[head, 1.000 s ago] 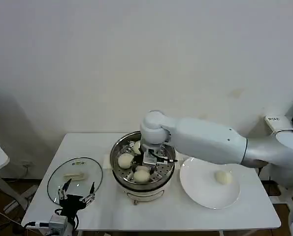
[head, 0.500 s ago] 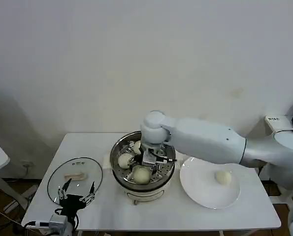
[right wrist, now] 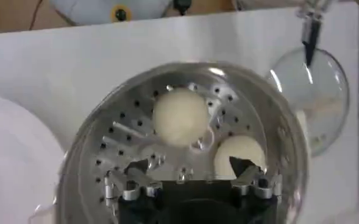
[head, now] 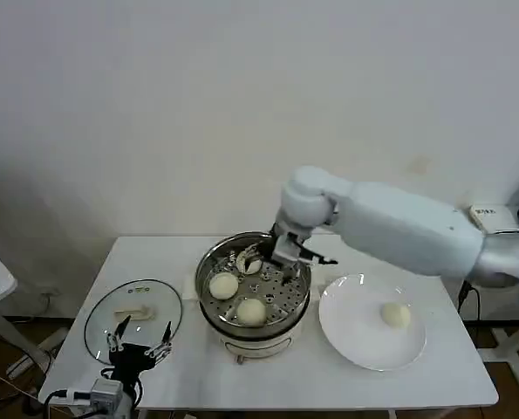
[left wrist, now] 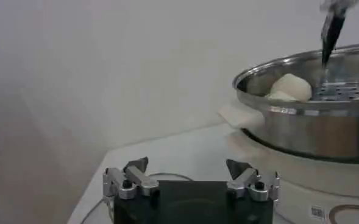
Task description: Take steamed baozi put them in steamer then cover it.
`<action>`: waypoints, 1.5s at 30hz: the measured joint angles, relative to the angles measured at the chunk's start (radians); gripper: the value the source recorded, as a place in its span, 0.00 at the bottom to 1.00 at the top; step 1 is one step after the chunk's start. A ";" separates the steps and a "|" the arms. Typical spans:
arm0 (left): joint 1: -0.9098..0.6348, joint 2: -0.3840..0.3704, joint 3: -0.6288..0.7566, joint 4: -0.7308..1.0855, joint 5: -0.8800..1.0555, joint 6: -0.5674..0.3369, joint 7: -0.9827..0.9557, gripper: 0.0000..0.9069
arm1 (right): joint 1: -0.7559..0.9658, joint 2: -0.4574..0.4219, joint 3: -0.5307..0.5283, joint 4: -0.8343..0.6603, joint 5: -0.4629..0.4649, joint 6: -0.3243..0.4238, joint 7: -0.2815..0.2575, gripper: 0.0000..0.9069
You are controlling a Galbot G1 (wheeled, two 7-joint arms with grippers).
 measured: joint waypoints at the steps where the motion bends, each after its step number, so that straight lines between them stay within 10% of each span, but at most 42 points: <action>1: -0.003 0.002 0.002 0.000 -0.002 0.001 0.001 1.00 | -0.001 -0.023 0.008 0.002 0.016 -0.022 0.005 1.00; 19: 0.006 0.028 0.020 -0.017 -0.016 0.004 0.004 1.00 | -0.260 -0.378 0.243 -0.026 0.086 -0.402 0.034 1.00; 45: -0.001 0.031 0.027 0.021 -0.011 0.007 0.008 1.00 | -0.516 -0.361 0.348 -0.213 -0.124 -0.451 0.030 1.00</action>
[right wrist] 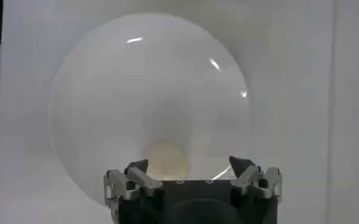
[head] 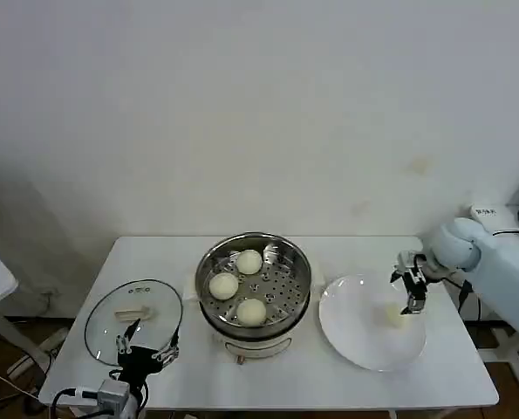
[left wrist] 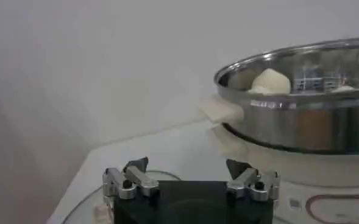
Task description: Take steamed baozi put them in steamer then cover it.
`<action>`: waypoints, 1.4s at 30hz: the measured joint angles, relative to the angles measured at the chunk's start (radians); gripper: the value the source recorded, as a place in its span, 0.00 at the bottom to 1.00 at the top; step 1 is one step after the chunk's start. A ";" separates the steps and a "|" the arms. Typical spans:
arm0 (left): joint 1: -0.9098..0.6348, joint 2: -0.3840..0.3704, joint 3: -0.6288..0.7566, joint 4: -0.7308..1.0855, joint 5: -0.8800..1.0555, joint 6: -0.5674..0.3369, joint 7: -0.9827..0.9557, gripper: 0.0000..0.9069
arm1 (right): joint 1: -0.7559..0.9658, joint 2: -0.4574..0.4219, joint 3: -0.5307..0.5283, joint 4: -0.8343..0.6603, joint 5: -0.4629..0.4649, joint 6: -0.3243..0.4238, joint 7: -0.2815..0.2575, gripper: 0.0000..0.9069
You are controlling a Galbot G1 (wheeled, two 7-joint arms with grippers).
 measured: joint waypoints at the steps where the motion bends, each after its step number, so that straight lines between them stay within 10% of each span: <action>1: -0.002 0.000 0.000 0.003 0.000 0.000 0.000 1.00 | -0.007 0.004 0.003 -0.007 -0.005 0.000 0.003 1.00; 42: -0.002 -0.001 -0.004 0.027 0.001 -0.001 -0.003 1.00 | -0.092 0.116 0.041 -0.139 -0.145 0.036 0.020 1.00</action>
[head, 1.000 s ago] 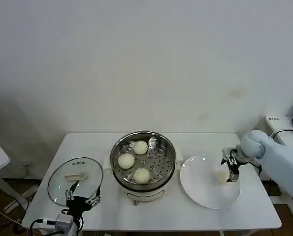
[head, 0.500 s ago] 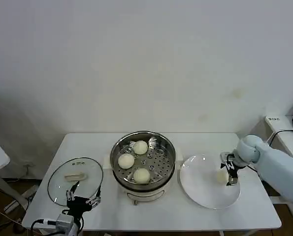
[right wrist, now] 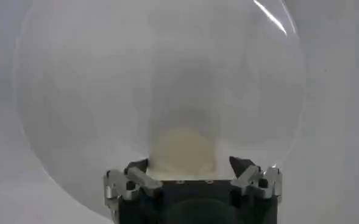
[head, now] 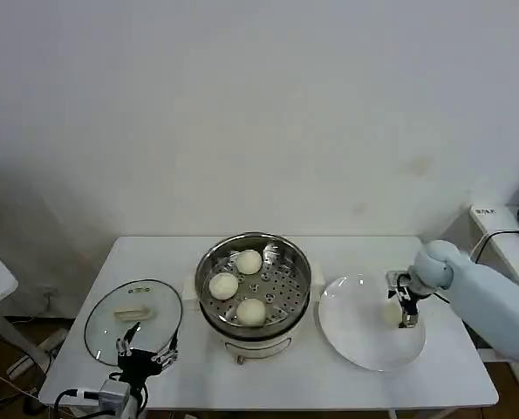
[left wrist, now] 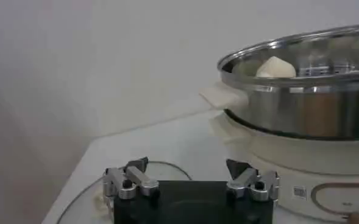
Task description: Take steamed baozi put them in steamer then cover it.
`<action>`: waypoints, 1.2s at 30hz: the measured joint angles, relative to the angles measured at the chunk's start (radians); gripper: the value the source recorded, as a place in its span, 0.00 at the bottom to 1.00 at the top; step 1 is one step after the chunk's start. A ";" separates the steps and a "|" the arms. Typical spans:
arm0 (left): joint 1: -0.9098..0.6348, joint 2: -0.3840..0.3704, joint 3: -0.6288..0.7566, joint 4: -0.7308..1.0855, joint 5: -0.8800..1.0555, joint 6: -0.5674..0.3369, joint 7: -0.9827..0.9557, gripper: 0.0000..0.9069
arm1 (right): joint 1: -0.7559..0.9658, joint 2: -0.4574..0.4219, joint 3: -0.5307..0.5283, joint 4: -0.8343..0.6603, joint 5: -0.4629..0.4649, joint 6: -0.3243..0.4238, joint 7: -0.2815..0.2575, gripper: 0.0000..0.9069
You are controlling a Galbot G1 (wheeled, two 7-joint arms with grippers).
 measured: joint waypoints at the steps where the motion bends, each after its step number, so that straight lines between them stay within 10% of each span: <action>1: -0.001 0.000 0.000 0.000 0.000 0.000 0.000 1.00 | -0.001 0.001 0.000 0.000 -0.001 0.001 -0.002 1.00; 10: -0.009 -0.003 0.003 0.008 0.000 0.000 0.000 1.00 | -0.005 0.012 0.001 -0.014 -0.013 0.006 -0.005 0.77; 36: -0.021 -0.001 0.009 -0.008 0.003 0.002 0.003 1.00 | 0.142 -0.104 -0.045 0.165 0.173 -0.070 0.038 0.68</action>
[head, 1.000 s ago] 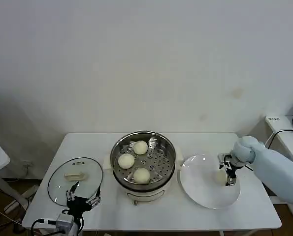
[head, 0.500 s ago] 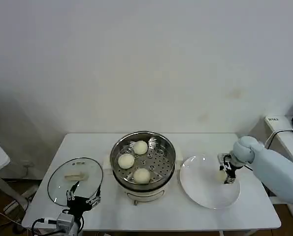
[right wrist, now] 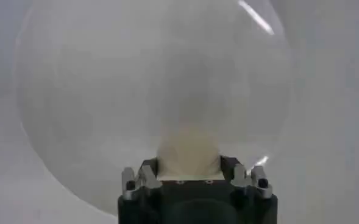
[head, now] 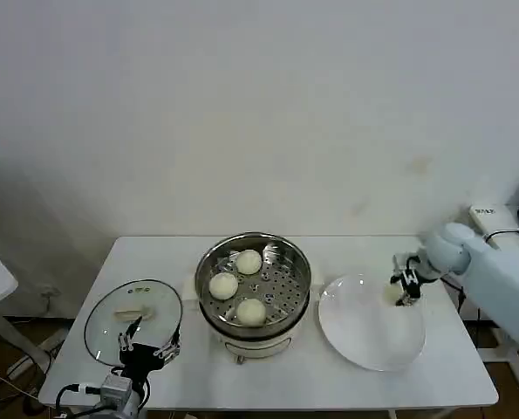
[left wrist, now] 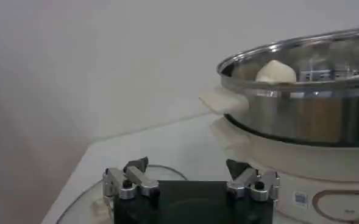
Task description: Take steamed baozi put them in steamer then cover it.
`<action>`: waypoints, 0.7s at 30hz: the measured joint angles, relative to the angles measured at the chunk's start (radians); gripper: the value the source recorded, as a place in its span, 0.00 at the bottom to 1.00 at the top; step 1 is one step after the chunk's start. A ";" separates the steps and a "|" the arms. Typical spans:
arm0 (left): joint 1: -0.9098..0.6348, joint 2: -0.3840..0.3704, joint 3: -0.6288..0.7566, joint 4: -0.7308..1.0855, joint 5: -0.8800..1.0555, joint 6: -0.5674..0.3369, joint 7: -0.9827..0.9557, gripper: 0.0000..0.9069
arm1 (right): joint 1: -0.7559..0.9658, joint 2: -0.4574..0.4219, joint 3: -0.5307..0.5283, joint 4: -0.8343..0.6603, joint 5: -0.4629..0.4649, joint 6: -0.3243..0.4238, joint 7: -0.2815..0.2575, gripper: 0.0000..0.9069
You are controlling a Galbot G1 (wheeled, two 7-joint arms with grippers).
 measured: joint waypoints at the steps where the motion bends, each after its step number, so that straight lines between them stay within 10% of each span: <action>1: 0.000 -0.001 0.000 -0.002 0.000 0.000 0.000 1.00 | 0.021 -0.004 -0.011 0.017 0.021 -0.008 0.002 0.68; 21: 0.003 -0.002 -0.007 -0.048 0.006 -0.001 -0.021 1.00 | 0.490 0.160 -0.305 0.176 0.415 -0.176 0.070 0.68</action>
